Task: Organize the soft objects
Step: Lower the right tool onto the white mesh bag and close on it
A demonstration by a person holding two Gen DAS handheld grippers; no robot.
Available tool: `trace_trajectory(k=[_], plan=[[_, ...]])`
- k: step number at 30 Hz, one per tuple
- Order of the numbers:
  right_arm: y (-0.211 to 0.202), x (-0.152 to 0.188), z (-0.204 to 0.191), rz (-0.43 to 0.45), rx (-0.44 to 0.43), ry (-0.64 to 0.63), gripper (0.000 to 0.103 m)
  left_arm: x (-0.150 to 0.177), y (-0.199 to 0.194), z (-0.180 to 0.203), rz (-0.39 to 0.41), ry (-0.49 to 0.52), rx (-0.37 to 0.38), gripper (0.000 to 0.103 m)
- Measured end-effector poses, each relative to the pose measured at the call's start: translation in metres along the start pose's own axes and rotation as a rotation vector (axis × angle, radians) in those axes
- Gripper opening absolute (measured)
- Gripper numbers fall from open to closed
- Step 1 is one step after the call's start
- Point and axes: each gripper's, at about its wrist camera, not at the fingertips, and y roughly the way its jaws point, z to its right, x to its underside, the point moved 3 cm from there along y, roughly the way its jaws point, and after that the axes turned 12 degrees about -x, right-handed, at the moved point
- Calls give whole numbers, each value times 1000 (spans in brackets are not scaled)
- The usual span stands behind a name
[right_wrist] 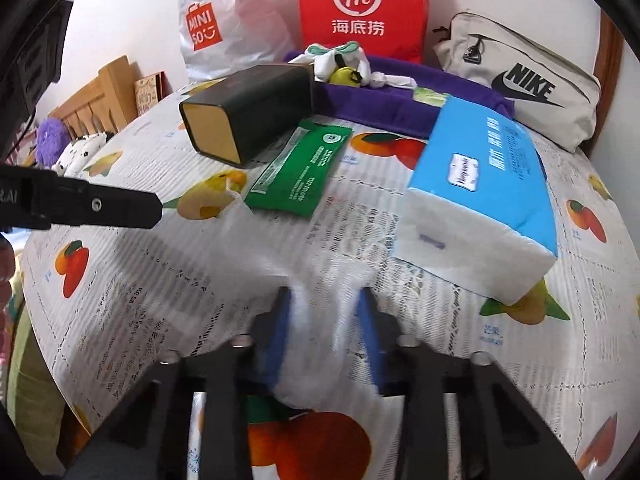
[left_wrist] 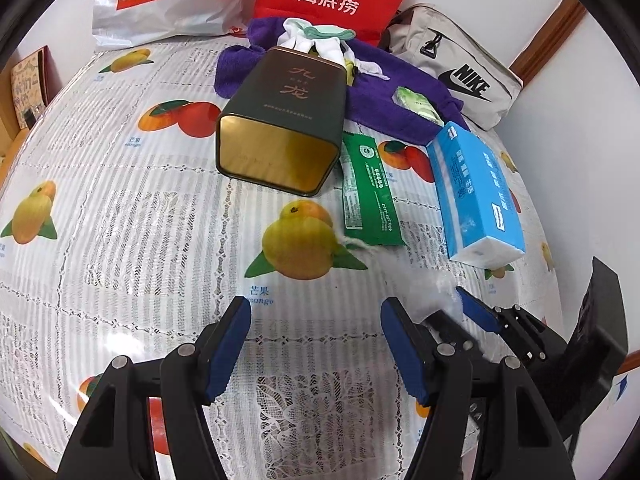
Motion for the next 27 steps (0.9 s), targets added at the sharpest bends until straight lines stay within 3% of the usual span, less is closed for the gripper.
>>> trace_trajectory(k=[3, 13, 22, 27], plan=[[-2, 1, 1, -5, -30, 8, 11, 0, 1, 4, 1, 8, 0, 66], [-21, 11, 10, -11, -38, 8, 7, -6, 5, 18, 12, 29, -12, 66], [-57, 29, 40, -10, -12, 46, 7, -24, 24, 59, 65, 99, -34, 66], [-69, 37, 57, -12, 8, 67, 7, -36, 41, 79, 108, 125, -97, 66]])
